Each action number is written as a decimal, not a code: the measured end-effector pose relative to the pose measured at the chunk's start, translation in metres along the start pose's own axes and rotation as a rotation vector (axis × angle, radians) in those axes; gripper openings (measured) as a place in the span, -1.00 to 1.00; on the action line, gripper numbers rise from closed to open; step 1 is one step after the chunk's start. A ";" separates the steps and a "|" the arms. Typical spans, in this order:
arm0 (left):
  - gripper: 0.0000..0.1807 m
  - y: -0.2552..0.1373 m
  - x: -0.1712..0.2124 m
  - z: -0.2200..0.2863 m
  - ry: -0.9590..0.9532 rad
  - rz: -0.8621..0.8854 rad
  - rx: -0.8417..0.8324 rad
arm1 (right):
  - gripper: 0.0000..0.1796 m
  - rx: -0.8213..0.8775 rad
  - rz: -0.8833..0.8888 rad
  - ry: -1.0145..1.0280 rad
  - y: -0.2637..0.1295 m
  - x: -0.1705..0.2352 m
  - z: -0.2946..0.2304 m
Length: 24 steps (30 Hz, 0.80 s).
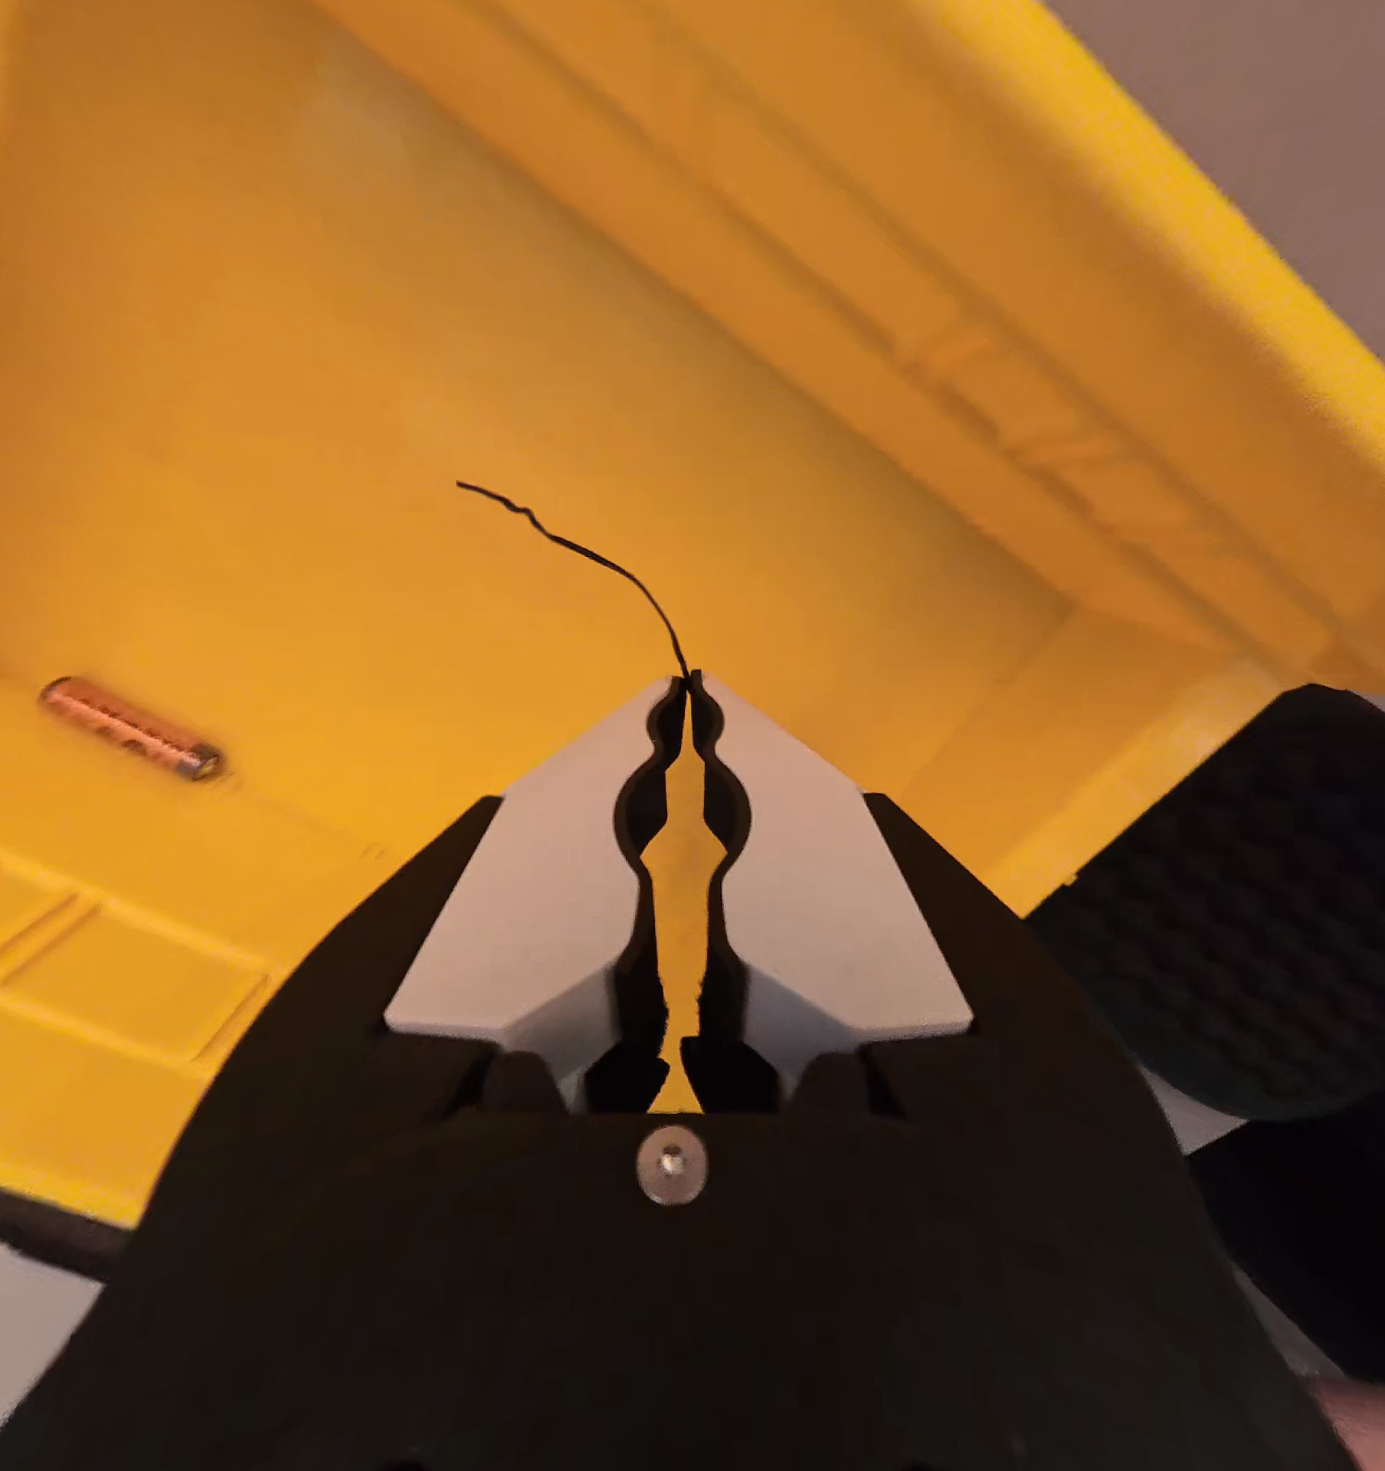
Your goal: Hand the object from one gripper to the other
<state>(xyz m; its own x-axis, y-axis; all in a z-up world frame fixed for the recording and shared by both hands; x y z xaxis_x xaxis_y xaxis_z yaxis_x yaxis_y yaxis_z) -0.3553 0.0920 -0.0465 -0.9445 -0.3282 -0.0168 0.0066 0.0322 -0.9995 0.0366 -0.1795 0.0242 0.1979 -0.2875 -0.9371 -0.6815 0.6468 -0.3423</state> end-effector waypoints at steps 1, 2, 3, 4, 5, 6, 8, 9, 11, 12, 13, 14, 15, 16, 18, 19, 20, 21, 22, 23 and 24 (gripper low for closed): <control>-1.00 0.003 0.001 0.000 -0.003 0.002 0.003 | -0.57 0.001 -0.002 -0.001 0.000 0.000 0.000; -1.00 0.005 0.001 -0.001 -0.009 0.010 0.001 | -0.57 0.001 -0.003 -0.001 0.000 0.000 0.000; -1.00 0.006 0.002 -0.002 -0.017 0.027 -0.002 | -0.57 0.001 -0.003 0.000 -0.001 0.000 0.000; -1.00 0.003 0.002 -0.002 -0.024 0.053 -0.007 | -0.57 -0.001 -0.002 0.002 -0.001 0.000 0.000; -1.00 -0.002 0.001 -0.002 -0.029 0.088 -0.009 | -0.57 -0.003 0.000 0.003 0.000 -0.001 0.000; -1.00 -0.010 0.000 0.000 -0.029 0.134 -0.009 | -0.57 -0.006 0.004 0.004 0.001 -0.003 0.000; -1.00 -0.035 -0.004 0.011 -0.005 0.274 0.007 | -0.57 -0.023 0.029 0.003 0.005 -0.008 -0.002; -1.00 -0.050 -0.008 0.019 0.016 0.362 0.002 | -0.58 -0.038 0.049 0.004 0.009 -0.012 -0.003; -1.00 -0.085 -0.017 0.041 0.090 0.578 -0.016 | -0.58 -0.080 0.106 0.037 0.020 -0.023 -0.006; -1.00 -0.100 -0.022 0.056 0.128 0.685 -0.021 | -0.58 -0.111 0.137 0.060 0.027 -0.029 -0.008; -1.00 -0.114 -0.027 0.071 0.158 0.777 -0.021 | -0.58 -0.148 0.171 0.083 0.035 -0.037 -0.010; -1.00 -0.126 -0.033 0.087 0.192 0.856 -0.013 | -0.59 -0.185 0.201 0.105 0.043 -0.044 -0.013; -1.00 -0.137 -0.039 0.103 0.224 0.933 -0.016 | -0.58 -0.216 0.226 0.130 0.051 -0.052 -0.017; -1.00 -0.145 -0.045 0.119 0.253 1.004 -0.029 | -0.58 -0.239 0.247 0.156 0.059 -0.059 -0.019; -1.00 -0.154 -0.057 0.150 0.327 1.076 -0.042 | -0.58 -0.249 0.297 0.203 0.071 -0.073 -0.022; -1.00 -0.157 -0.063 0.163 0.354 1.101 -0.068 | -0.58 -0.242 0.332 0.222 0.074 -0.079 -0.021; -1.00 -0.158 -0.069 0.175 0.381 1.115 -0.095 | -0.58 -0.231 0.361 0.247 0.075 -0.084 -0.020; -1.00 -0.159 -0.073 0.186 0.409 1.120 -0.111 | -0.58 -0.231 0.389 0.267 0.074 -0.088 -0.020; -1.00 -0.161 -0.077 0.194 0.428 1.134 -0.123 | -0.57 -0.233 0.413 0.288 0.073 -0.090 -0.019; -1.00 -0.162 -0.080 0.202 0.445 1.143 -0.126 | -0.57 -0.229 0.433 0.307 0.070 -0.092 -0.019; -1.00 -0.163 -0.082 0.208 0.459 1.143 -0.128 | -0.57 -0.227 0.455 0.316 0.067 -0.092 -0.019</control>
<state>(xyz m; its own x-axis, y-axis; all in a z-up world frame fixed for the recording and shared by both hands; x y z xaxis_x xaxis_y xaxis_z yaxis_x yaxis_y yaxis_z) -0.2107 -0.0822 0.1117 -0.4453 0.3092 -0.8403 0.8950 0.1826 -0.4071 -0.0407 -0.1227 0.0890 -0.3444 -0.2355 -0.9088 -0.7889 0.5974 0.1441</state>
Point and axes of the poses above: each gripper's, where its closed fingertips meet, y out along the fingers, x out of its underside, z = x × y across the jaws, the point moved 9 cm from there along -y, back along the fingers, and after that the axes turned 7 degrees about -z, right-handed, at the moved point
